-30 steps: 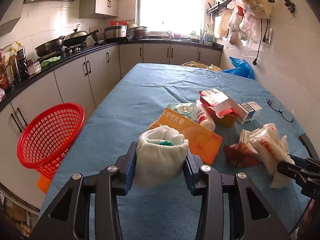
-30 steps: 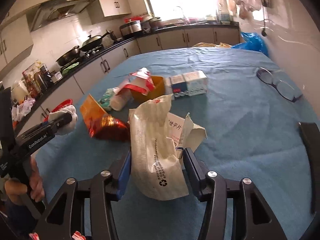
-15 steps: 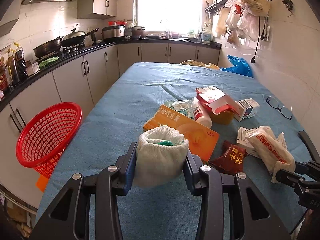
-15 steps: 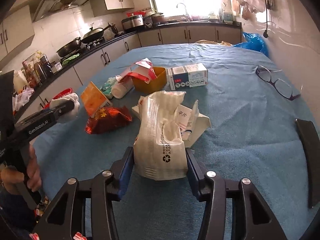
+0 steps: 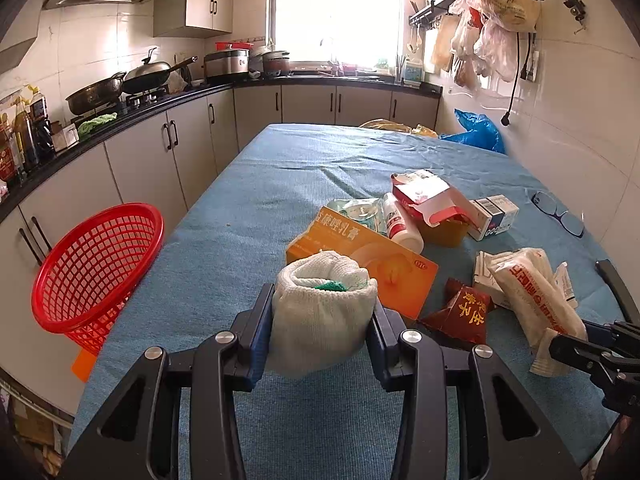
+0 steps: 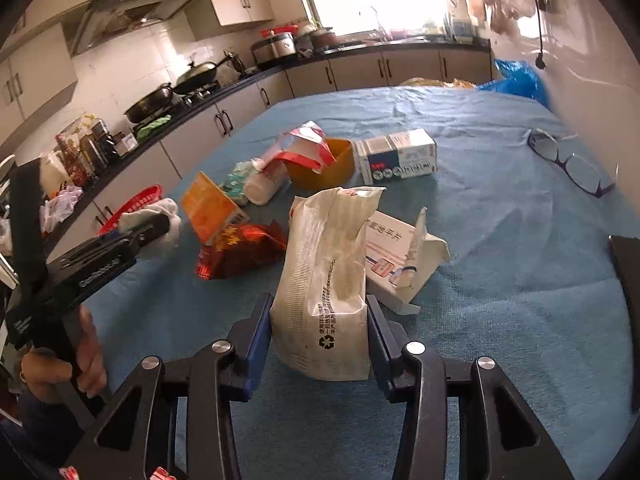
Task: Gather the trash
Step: 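Lift the cloth and paper bag and carry them toward the red basket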
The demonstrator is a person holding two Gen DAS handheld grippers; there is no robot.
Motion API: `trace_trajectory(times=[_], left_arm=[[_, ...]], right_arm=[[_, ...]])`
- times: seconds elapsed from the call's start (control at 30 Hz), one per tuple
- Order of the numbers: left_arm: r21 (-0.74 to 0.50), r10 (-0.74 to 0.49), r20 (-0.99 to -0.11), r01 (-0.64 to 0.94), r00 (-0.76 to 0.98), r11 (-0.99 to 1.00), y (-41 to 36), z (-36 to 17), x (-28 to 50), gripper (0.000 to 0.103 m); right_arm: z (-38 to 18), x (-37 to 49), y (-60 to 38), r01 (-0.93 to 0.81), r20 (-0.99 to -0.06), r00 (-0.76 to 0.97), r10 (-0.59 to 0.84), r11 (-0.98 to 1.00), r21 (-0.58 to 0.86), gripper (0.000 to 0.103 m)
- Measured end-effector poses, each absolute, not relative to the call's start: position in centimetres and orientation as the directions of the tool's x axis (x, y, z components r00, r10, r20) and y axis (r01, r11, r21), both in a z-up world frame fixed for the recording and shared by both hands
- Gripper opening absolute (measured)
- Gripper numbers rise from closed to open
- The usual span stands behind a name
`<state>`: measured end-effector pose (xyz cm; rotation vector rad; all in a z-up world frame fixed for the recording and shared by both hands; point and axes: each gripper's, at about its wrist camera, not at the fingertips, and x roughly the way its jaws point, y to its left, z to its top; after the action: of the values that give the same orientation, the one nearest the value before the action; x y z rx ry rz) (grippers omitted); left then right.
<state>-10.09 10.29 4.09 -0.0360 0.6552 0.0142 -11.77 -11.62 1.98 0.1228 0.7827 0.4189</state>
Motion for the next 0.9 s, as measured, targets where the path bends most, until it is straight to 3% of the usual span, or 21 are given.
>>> trace_trajectory(times=[0.27,0.9], left_arm=[[-0.031,-0.005,-0.563,-0.015,0.826,0.999,10.5,6.0,-11.3,0.04],[-0.013,0.015,-0.565,-0.028,0.825,1.0,10.4,6.4,-11.2,0.04]], right_arm=[[4.5,-12.8,-11.4,-0.355,-0.581,0.69,0.432,0.901,0.248,0.047],[4.8,-12.0,-10.2,-0.381,-0.584,0.679,0.445,0.893,0.238,0.047]])
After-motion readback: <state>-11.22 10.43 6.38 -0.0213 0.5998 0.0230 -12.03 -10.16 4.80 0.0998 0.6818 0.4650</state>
